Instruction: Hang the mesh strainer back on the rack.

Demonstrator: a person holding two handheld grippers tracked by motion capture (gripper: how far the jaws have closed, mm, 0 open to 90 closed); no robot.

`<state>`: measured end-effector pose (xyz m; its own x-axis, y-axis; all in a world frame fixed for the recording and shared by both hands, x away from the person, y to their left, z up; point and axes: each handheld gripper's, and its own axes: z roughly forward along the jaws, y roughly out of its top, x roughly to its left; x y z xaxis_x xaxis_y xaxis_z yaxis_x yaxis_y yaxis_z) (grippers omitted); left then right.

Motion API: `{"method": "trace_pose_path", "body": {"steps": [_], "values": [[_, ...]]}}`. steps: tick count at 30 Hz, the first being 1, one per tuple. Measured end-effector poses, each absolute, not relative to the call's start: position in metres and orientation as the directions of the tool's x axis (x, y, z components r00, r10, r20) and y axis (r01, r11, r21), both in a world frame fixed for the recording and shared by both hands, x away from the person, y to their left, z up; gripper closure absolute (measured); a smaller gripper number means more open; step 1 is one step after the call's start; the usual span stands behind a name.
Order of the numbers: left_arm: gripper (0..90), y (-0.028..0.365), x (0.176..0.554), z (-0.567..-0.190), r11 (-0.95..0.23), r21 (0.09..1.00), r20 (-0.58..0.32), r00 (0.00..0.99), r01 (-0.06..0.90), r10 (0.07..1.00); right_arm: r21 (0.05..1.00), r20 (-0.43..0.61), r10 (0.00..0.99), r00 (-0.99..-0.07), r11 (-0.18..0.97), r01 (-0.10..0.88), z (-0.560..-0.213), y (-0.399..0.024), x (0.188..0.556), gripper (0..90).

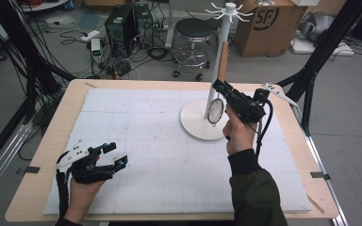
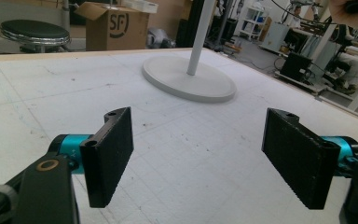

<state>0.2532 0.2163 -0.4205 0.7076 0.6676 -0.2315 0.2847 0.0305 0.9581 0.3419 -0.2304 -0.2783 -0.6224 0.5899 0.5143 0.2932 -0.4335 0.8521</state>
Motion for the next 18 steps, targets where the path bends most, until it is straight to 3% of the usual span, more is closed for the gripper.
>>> {"method": "trace_pose_path", "body": {"steps": [18], "values": [[25.6,0.216,0.256,-0.423,0.032,0.954,-0.243,0.709,0.297,0.662,0.844,0.502,0.604,-0.619,-0.497,0.2,-0.256,-0.24,0.347,68.7]]}}
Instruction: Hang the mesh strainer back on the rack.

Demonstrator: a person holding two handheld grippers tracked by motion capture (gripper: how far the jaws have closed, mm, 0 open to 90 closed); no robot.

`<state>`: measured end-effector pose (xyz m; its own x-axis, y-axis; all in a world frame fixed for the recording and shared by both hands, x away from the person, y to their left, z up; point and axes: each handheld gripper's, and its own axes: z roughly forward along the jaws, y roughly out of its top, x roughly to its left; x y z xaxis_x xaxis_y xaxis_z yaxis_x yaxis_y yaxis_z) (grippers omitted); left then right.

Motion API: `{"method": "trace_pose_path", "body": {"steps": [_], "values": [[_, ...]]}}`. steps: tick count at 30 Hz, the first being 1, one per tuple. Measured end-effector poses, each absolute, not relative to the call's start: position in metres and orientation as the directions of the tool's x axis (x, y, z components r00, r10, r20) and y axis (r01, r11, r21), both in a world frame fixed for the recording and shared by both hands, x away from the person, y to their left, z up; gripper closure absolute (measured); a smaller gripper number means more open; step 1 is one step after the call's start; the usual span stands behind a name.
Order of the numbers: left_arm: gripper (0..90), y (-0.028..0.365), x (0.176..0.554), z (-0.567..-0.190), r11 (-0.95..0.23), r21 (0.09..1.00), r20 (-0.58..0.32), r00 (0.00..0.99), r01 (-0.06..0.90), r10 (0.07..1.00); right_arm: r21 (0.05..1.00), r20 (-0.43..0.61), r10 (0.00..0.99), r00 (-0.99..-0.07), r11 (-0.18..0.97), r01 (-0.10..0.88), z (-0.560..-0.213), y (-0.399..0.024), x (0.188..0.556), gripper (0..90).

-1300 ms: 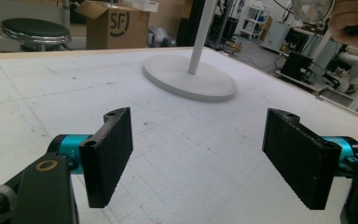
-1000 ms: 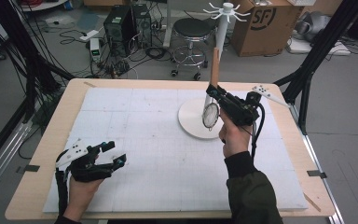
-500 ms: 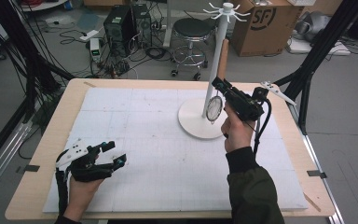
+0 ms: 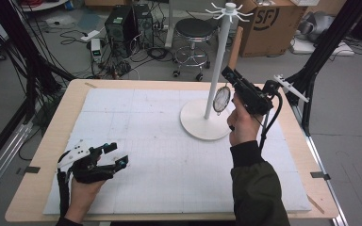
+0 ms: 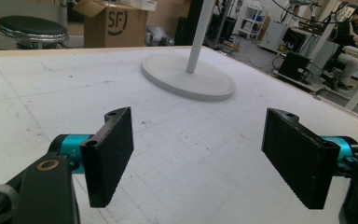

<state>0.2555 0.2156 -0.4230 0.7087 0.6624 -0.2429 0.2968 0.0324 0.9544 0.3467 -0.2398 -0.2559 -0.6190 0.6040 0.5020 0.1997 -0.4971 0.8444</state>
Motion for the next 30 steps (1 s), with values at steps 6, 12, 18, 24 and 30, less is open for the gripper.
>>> {"method": "trace_pose_path", "body": {"steps": [6,12,18,24,30], "values": [[25.7,0.216,0.256,-0.423,0.042,0.954,-0.249,0.713,0.295,0.655,0.843,0.498,0.606,-0.62,-0.506,0.182,-0.248,-0.245,0.348,68.7],[25.8,0.214,0.256,-0.424,0.035,0.954,-0.247,0.712,0.298,0.657,0.848,0.487,0.618,-0.617,-0.504,0.164,-0.243,-0.249,0.349,68.7],[25.8,0.212,0.257,-0.425,0.028,0.953,-0.245,0.714,0.301,0.656,0.839,0.498,0.619,-0.608,-0.522,0.156,-0.241,-0.255,0.352,68.7],[25.8,0.212,0.259,-0.426,0.026,0.952,-0.247,0.713,0.305,0.656,0.84,0.497,0.62,-0.607,-0.521,0.155,-0.238,-0.257,0.358,68.7],[25.8,0.212,0.259,-0.426,0.03,0.951,-0.251,0.712,0.307,0.656,0.833,0.507,0.614,-0.605,-0.53,0.16,-0.238,-0.26,0.366,68.7]]}}
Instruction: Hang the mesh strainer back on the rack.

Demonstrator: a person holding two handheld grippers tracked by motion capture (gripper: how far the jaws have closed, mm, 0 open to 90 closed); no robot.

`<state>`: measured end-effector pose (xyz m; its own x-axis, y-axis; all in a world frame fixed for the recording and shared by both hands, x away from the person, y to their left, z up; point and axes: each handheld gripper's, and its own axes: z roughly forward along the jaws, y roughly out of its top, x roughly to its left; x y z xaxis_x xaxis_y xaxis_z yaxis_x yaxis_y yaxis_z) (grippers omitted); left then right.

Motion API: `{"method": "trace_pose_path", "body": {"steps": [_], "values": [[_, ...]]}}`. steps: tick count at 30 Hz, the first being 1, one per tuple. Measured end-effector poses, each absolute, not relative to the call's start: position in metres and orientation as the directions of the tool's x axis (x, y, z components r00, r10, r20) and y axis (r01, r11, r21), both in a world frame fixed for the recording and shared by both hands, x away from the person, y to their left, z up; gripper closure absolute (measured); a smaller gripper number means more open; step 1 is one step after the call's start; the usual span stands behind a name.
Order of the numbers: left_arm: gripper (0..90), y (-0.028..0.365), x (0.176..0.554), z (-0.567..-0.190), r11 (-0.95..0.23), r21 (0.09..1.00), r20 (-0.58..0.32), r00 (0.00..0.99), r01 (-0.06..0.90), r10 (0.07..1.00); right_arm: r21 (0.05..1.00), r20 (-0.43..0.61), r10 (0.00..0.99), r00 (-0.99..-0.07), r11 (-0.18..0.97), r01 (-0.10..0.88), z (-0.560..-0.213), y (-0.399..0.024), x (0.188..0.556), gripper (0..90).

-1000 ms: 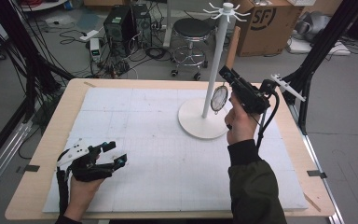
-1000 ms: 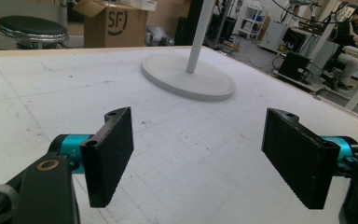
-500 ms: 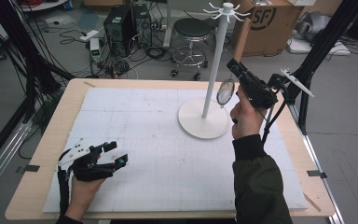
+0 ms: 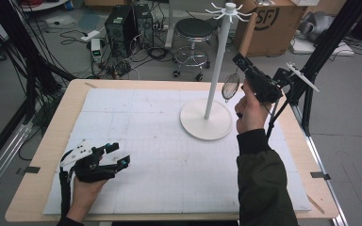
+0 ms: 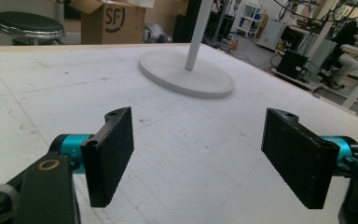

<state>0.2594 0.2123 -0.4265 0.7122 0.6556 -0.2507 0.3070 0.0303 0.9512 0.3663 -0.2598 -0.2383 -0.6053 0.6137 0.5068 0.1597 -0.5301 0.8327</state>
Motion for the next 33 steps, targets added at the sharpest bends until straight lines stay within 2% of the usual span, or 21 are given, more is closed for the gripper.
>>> {"method": "trace_pose_path", "body": {"steps": [33], "values": [[25.8,0.213,0.259,-0.426,0.042,0.953,-0.254,0.719,0.3,0.647,0.848,0.498,0.617,-0.61,-0.495,0.193,-0.245,-0.243,0.379,68.5]]}}
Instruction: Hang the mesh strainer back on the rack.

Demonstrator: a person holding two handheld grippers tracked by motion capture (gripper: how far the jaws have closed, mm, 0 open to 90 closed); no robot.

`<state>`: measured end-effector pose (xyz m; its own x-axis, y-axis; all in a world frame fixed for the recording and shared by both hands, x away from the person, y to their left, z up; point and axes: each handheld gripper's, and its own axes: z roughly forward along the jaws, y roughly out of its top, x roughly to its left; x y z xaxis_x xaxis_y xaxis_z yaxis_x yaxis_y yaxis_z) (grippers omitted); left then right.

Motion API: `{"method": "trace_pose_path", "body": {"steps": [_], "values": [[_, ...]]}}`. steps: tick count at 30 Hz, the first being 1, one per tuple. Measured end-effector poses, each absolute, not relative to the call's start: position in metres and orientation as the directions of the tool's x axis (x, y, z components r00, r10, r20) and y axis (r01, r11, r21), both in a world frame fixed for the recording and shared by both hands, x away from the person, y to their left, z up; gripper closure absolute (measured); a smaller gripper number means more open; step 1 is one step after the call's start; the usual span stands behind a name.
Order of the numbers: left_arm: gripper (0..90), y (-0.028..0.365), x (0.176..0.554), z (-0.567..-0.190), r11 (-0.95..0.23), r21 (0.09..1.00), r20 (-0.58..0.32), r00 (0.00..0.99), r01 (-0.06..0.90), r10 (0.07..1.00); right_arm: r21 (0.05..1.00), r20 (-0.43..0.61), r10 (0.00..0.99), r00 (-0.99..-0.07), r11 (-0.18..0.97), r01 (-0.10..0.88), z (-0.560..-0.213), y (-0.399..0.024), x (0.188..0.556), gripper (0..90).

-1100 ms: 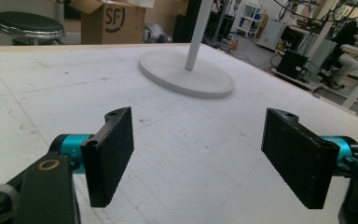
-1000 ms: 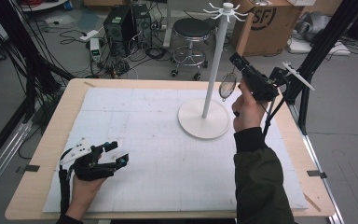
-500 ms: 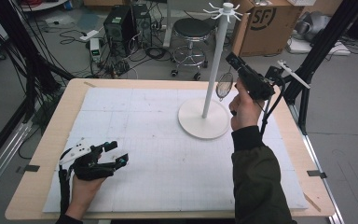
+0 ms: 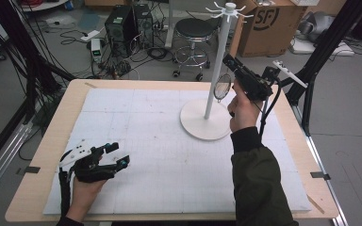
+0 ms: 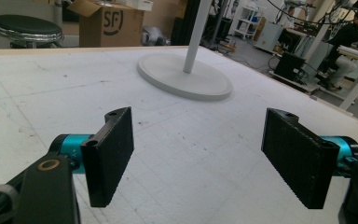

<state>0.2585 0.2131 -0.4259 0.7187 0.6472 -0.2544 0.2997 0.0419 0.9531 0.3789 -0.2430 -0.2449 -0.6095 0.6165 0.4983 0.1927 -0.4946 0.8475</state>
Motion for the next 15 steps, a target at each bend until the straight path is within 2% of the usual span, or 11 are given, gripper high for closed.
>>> {"method": "trace_pose_path", "body": {"steps": [7,15], "values": [[25.8,0.2135,0.258,-0.4255,0.042,0.955,-0.251,0.724,0.294,0.642,0.83,0.525,0.605,-0.599,-0.52,0.203,-0.2468,-0.2467,0.3818,66.0],[25.8,0.2116,0.258,-0.4257,0.034,0.956,-0.244,0.731,0.29,0.637,0.838,0.521,0.626,-0.58,-0.503,0.21,-0.2477,-0.2474,0.3829,48.1]]}}
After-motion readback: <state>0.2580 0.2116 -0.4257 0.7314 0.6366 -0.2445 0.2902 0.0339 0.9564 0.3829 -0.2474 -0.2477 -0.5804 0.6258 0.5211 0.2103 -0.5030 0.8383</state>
